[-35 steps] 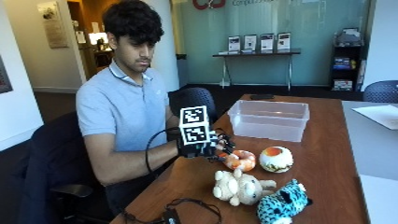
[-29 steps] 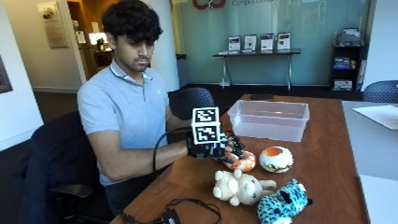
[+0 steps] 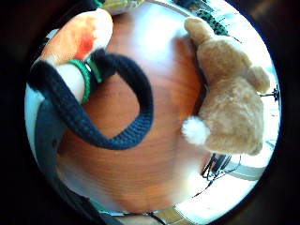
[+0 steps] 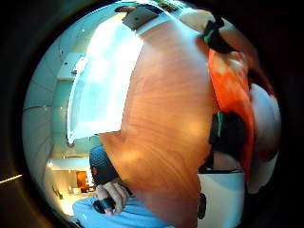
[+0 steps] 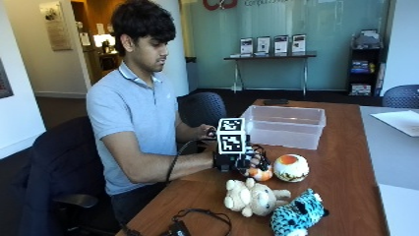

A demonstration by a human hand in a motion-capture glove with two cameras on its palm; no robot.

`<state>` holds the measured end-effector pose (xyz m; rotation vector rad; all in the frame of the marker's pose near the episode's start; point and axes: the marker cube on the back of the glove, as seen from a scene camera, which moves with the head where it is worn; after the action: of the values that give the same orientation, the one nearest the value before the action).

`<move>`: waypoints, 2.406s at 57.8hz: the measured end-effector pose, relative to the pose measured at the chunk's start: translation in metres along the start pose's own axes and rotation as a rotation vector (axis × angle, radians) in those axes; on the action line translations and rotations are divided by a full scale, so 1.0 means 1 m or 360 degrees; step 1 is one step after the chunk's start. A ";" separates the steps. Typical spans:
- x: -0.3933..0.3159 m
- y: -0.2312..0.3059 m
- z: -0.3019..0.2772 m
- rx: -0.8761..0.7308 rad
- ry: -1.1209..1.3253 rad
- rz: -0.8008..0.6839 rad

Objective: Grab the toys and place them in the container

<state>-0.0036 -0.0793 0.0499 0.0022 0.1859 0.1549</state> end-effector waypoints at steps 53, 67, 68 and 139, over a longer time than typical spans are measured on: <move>-0.221 -0.080 -0.158 0.0078 -0.0340 -0.0910; -0.247 -0.092 -0.130 -0.0085 -0.0265 -0.0951; -0.245 -0.092 -0.130 -0.0092 -0.0252 -0.0949; -0.094 -0.156 -0.178 0.0035 -0.0377 -0.0366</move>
<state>-0.1038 -0.2497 -0.1101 0.0211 -0.0493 -0.0772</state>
